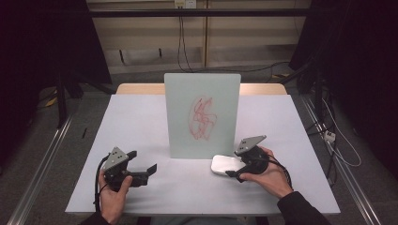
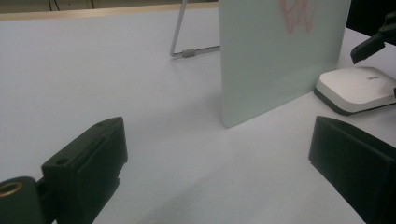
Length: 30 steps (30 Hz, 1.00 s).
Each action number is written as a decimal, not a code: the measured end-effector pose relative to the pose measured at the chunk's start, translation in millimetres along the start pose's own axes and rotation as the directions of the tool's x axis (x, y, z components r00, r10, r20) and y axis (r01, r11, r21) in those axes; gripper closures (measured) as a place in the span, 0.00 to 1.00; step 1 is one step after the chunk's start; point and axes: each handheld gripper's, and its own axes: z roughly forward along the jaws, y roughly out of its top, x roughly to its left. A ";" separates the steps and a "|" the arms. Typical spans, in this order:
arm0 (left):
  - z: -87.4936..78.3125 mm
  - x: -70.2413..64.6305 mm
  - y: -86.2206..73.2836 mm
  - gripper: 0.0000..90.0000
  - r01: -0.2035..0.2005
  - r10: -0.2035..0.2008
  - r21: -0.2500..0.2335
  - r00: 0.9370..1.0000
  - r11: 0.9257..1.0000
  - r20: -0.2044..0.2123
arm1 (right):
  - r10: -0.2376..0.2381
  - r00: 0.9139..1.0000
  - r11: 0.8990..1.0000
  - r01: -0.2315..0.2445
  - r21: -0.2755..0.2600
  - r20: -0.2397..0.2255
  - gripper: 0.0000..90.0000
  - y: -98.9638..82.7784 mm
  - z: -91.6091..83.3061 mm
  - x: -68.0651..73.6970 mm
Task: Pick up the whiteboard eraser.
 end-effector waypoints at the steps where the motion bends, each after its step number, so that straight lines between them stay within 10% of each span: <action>1: 0.0 -0.1 0.1 0.05 0.000 0.000 0.000 1.000 1.000 0.001 | -0.001 1.000 1.000 0.001 0.004 0.005 0.21 0.0 1.2 -0.2; 30: 0.8 0.5 -0.3 0.05 -0.002 0.002 0.007 1.000 1.000 0.003 | -0.142 0.988 0.985 0.147 0.092 -0.060 0.35 4.0 10.8 -0.4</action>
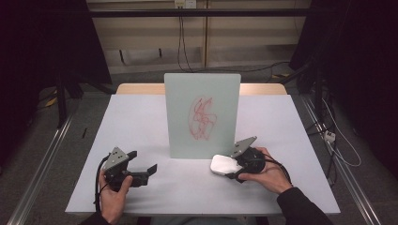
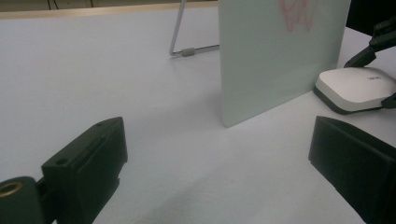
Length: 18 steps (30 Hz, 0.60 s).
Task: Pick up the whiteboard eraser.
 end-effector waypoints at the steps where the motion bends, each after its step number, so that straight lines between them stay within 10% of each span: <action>1: 0.0 -0.3 0.0 0.05 0.000 0.000 0.002 1.000 1.000 0.000 | -0.003 1.000 1.000 0.003 0.001 0.003 0.35 0.2 -0.1 0.9; 18: 0.0 0.4 -0.2 0.05 -0.002 0.002 0.004 1.000 1.000 -0.002 | 0.014 1.000 0.999 -0.014 -0.033 -0.004 0.35 0.1 -4.0 1.2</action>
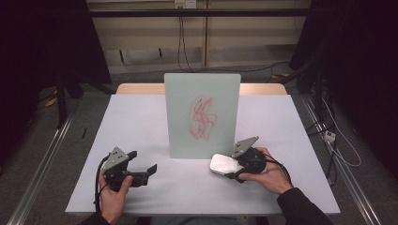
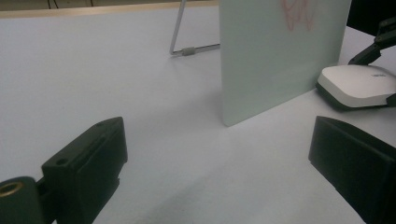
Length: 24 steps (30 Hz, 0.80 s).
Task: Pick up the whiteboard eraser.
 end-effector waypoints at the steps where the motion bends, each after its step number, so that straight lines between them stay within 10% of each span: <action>1: 0.2 0.1 -0.1 0.05 0.001 -0.001 0.001 1.000 1.000 0.000 | 0.011 1.000 1.000 -0.011 -0.004 0.003 0.35 0.1 -1.1 1.6; 24: -0.3 0.8 -1.3 0.05 0.013 -0.013 -0.001 1.000 1.000 0.000 | 0.095 0.995 0.991 -0.094 -0.095 0.011 0.35 -2.7 -14.6 8.8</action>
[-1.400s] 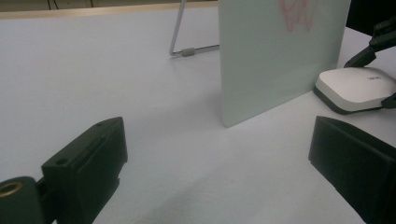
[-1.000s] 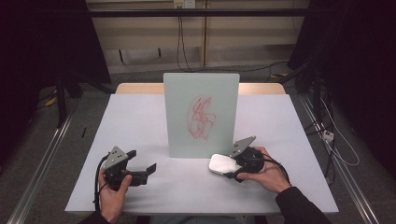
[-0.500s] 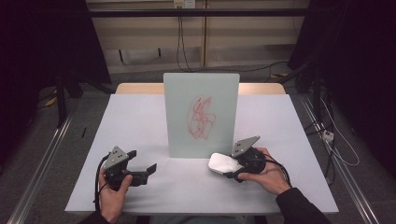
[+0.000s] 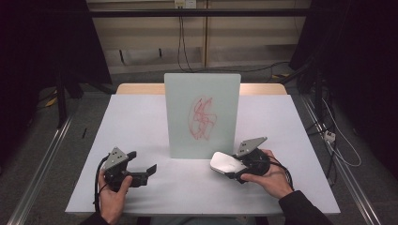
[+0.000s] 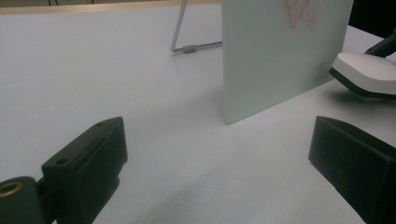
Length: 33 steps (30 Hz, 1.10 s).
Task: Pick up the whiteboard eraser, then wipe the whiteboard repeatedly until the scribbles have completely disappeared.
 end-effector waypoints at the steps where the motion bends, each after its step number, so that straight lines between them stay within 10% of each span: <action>1: 0.0 0.0 0.0 0.05 0.000 0.000 0.000 1.000 1.000 0.000 | 0.002 1.000 1.000 -0.002 -0.009 0.003 0.35 -0.1 -1.1 0.3; 33: -0.8 3.4 -2.3 0.05 0.024 -0.024 0.010 1.000 1.000 0.003 | 0.068 0.994 0.982 -0.051 -0.181 0.087 0.35 0.9 -22.1 4.2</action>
